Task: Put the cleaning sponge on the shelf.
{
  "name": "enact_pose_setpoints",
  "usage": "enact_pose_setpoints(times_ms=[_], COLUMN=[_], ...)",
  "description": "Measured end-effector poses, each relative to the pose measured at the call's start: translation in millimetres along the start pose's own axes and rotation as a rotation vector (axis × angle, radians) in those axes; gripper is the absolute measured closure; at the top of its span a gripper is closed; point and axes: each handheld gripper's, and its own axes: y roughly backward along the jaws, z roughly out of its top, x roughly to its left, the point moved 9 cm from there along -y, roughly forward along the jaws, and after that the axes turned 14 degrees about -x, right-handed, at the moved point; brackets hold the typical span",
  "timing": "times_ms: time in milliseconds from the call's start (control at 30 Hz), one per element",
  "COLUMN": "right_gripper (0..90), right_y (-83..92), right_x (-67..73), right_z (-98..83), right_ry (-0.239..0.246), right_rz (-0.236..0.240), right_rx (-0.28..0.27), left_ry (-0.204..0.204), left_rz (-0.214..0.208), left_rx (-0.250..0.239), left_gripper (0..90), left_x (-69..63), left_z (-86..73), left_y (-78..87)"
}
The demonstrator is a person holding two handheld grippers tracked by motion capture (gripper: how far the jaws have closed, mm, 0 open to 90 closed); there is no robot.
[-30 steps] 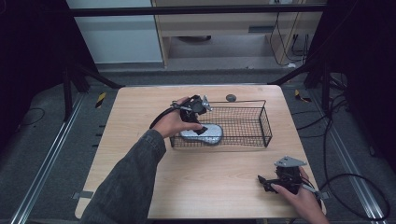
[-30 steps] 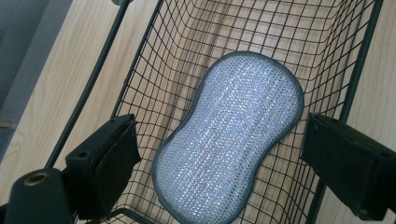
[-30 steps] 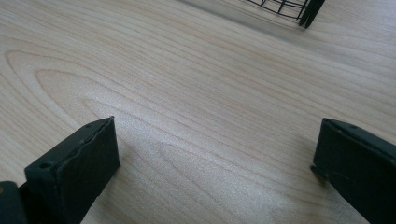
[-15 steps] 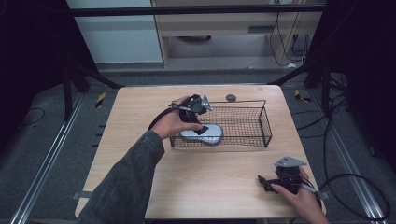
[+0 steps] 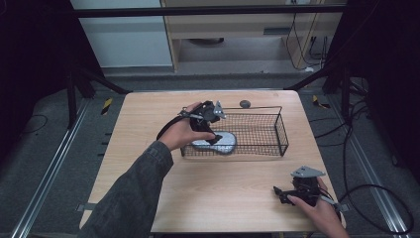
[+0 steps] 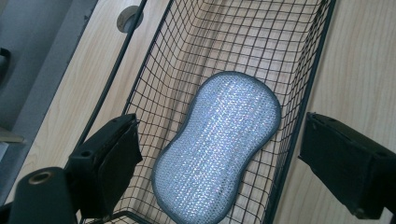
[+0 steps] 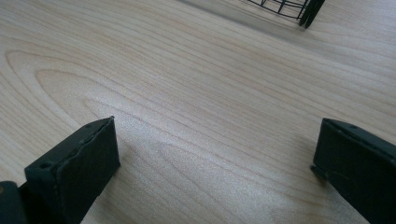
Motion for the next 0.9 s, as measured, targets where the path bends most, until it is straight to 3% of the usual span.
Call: enact_pose_setpoints(times_ms=[900], right_gripper=[0.4], right_y=[-0.2], right_x=[0.0], right_z=[0.1], right_ry=[0.0], right_rz=[0.0], right_rx=[-0.002], left_ry=[0.02], left_rz=[0.01], left_rx=[-0.062], left_gripper=[4.1], left_x=[-33.3], left_z=[13.8], left_y=[10.0])
